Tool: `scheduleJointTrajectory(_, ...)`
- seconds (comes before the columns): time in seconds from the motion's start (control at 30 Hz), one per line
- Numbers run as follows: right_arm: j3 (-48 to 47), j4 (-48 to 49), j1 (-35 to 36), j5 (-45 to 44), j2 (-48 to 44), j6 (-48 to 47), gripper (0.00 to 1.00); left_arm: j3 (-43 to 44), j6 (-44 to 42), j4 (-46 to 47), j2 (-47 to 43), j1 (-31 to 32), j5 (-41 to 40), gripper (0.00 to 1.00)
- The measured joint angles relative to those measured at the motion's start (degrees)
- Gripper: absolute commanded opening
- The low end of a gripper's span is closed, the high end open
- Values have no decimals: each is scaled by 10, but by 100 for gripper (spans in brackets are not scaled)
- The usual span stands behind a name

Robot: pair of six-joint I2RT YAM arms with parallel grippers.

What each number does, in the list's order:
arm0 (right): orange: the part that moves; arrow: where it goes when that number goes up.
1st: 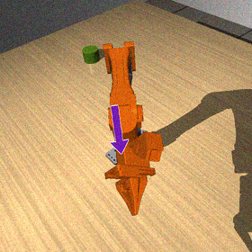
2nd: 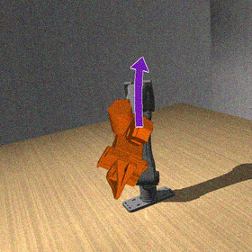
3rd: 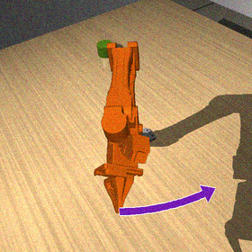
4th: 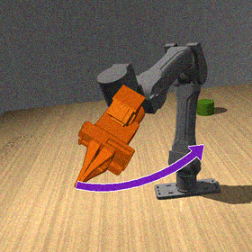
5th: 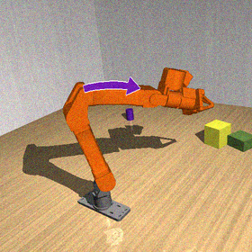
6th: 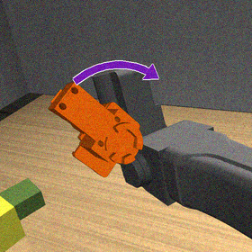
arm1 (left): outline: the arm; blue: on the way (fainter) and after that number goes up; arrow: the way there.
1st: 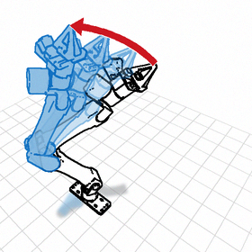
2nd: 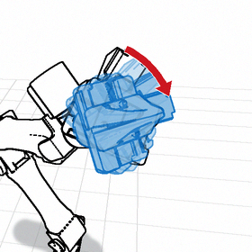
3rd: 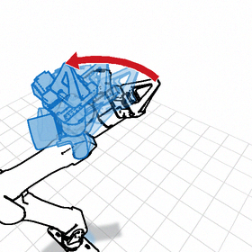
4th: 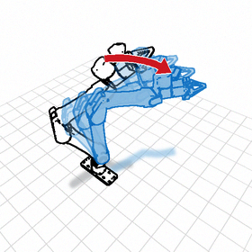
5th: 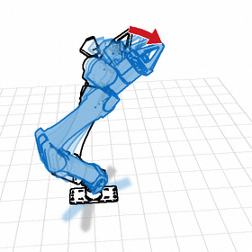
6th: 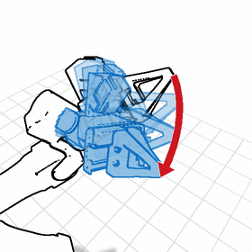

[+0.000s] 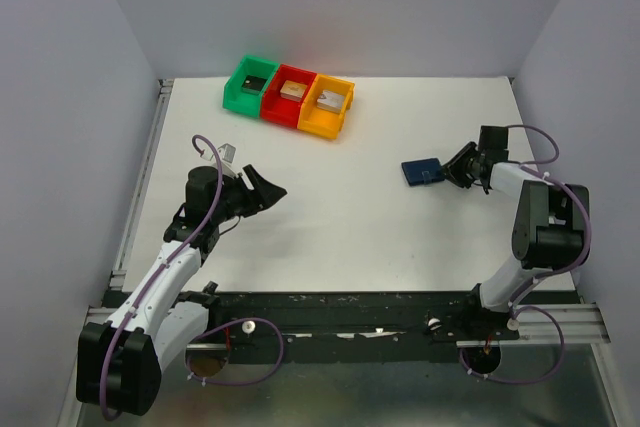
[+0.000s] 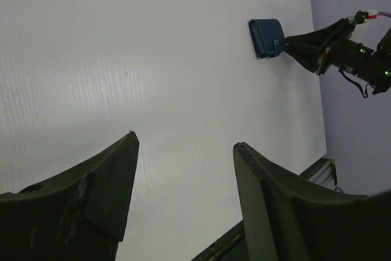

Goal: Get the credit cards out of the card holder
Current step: Pick up the card holder from the center of the board.

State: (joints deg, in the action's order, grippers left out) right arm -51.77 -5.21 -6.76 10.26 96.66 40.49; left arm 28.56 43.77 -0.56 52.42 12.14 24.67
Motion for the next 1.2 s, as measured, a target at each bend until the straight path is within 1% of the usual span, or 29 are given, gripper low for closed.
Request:
scheduleJointTrajectory(0.13,-11,-4,0,6,10,0,47,0,0,0,0,0,0,73)
scheduleJointTrajectory(0.23,-17,-8,0,9,14,0,47,0,0,0,0,0,0,73)
scheduleJointTrajectory(0.3,-21,-11,0,10,15,0,46,0,0,0,0,0,0,73)
scheduleJointTrajectory(0.43,-26,-14,0,11,18,0,38,0,0,0,0,0,-1,73)
scheduleJointTrajectory(0.53,-30,-17,0,14,24,0,35,0,0,0,0,0,-2,73)
scheduleJointTrajectory(0.67,-37,-20,0,18,31,0,28,0,0,-3,0,0,-2,73)
scheduleJointTrajectory(0.73,-40,-24,0,21,33,-1,22,0,0,-7,0,0,-2,73)
scheduleJointTrajectory(0.77,-42,-25,0,23,35,-1,17,0,-1,-9,0,0,-2,73)
scheduleJointTrajectory(0.83,-44,-25,0,26,37,-2,2,0,-2,-12,0,0,-2,73)
scheduleJointTrajectory(0.87,-44,-25,0,28,38,-2,0,0,-2,-13,0,0,-2,73)
scheduleJointTrajectory(1.1,-42,-24,0,31,36,0,0,0,-4,-17,0,0,-2,73)
scheduleJointTrajectory(1.2,-26,-17,0,31,20,0,0,0,-5,-19,0,0,-2,73)
